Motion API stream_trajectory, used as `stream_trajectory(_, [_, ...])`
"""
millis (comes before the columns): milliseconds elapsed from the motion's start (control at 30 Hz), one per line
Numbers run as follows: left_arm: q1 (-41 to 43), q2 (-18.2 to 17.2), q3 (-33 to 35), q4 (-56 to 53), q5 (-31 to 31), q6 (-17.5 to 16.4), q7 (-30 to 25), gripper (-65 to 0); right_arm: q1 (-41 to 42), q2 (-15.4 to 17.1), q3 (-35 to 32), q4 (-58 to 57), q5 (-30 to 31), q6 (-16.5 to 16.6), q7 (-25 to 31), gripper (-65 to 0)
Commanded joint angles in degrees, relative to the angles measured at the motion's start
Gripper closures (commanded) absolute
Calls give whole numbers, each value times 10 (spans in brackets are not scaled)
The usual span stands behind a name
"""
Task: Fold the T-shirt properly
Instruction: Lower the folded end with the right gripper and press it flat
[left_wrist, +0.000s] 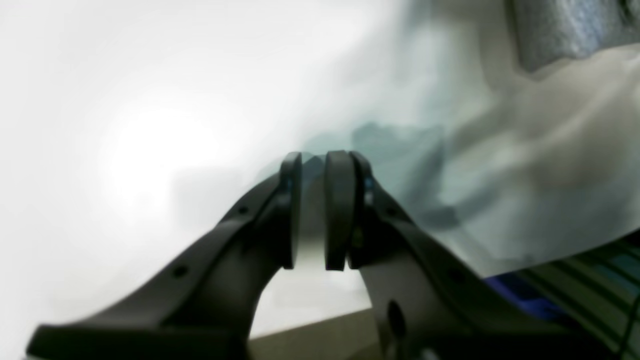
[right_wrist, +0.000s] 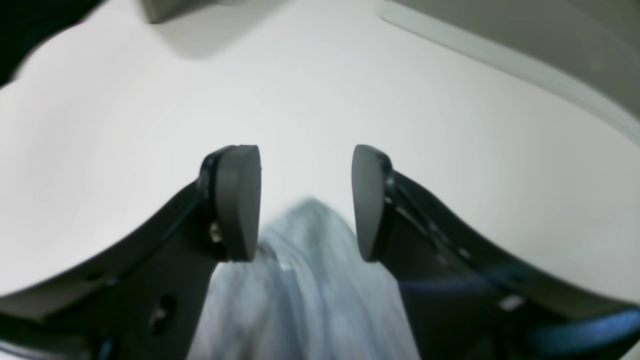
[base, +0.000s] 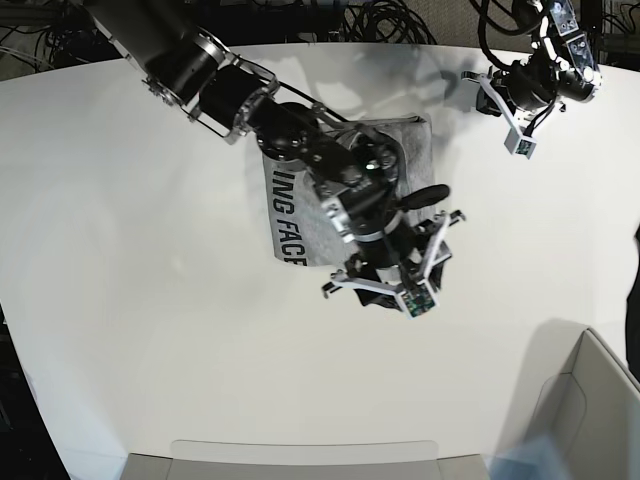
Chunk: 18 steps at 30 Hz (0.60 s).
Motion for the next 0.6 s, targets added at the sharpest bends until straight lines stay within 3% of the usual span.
stream_trajectory(0, [0,-5,1,23,-9,-1,-17,-85,-12,-5,13,39,5,30,-3,-292])
stream_trajectory(100, [-3,-2,2,31,-12,-1,-19,-85,-66,10,45,105,5,95,-43,-292])
stream_trajectory(167, [-4,8,2,31,-9,-1,-19,-85,-102,20,55,130,2,117,-59,-292])
stream_trajectory(433, [-3,10,13,31,-9,-1,-23,-85,-145,28,51,76,0,115,-63,-292])
stream_trajectory(567, [-1,11,13,31,-9,-1,-23,-85,-139,27,48,31,-1,67,-63,-292])
